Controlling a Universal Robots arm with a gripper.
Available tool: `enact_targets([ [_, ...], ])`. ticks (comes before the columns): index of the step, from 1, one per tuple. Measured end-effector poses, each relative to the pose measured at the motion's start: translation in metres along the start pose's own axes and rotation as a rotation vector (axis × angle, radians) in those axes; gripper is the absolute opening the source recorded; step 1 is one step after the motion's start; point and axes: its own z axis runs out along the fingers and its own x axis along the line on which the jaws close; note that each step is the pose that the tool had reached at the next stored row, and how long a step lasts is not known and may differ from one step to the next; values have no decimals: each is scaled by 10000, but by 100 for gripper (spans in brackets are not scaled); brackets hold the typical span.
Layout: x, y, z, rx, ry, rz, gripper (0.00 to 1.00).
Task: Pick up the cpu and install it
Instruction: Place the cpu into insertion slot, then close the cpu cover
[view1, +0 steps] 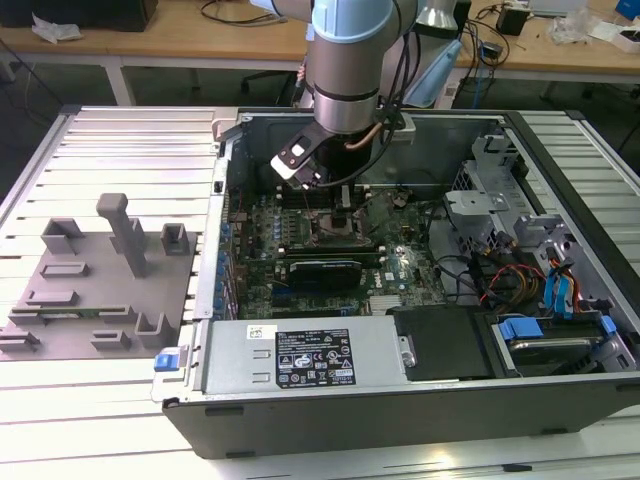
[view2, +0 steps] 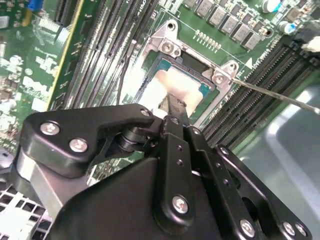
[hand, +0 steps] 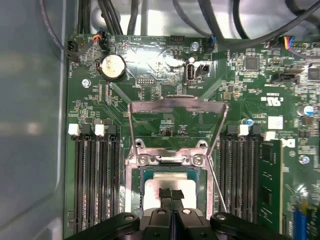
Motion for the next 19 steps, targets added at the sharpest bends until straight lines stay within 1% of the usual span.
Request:
enact_targets([
  [1, -2, 4, -83, 0, 0, 0, 11],
  [3, -5, 8, -173, 0, 0, 1, 11],
  [4, -6, 10, -229, 0, 0, 0, 11],
  [6, -8, 13, -291, 1, 0, 0, 11],
  [19, -9, 13, -302, 0, 0, 0, 11],
])
